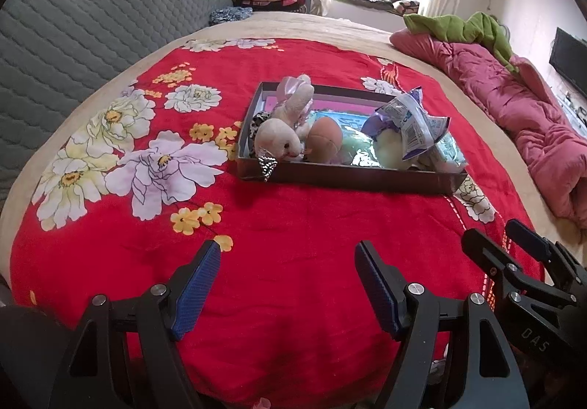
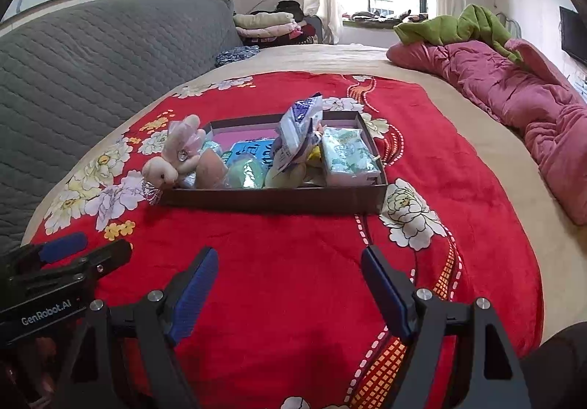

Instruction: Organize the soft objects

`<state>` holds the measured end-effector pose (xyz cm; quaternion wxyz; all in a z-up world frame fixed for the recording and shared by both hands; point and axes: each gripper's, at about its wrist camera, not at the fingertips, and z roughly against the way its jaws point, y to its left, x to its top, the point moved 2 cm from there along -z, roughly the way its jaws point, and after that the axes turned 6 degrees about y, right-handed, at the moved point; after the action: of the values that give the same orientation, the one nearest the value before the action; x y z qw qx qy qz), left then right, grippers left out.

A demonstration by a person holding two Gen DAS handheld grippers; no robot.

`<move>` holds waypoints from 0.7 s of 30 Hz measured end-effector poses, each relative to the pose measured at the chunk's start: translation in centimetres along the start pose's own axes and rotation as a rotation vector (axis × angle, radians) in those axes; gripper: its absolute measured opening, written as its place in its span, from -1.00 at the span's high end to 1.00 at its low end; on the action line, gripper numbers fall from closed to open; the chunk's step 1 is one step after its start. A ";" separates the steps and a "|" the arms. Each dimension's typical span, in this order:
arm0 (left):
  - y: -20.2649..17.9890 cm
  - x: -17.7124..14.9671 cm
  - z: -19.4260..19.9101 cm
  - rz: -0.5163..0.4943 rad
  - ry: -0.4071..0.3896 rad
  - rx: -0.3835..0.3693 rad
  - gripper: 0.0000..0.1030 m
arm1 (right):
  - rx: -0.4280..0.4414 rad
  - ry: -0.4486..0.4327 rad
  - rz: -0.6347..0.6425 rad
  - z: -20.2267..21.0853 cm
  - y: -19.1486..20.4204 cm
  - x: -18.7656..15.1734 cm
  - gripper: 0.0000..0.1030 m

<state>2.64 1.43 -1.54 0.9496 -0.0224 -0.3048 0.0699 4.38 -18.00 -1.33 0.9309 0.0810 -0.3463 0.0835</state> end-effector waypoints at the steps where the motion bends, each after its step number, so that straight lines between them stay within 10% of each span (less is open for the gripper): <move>1: 0.0 0.0 0.0 -0.001 0.001 0.001 -0.49 | -0.001 -0.003 0.004 0.1 0.1 0.0 -0.54; 21: 0.3 0.2 0.1 0.002 -0.016 0.006 -0.49 | 0.003 -0.014 0.033 0.2 0.9 0.0 -0.54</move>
<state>2.71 1.77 -1.43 0.9470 -0.0193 -0.3124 0.0722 4.04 -17.22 -1.08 0.9268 0.0774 -0.3540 0.0987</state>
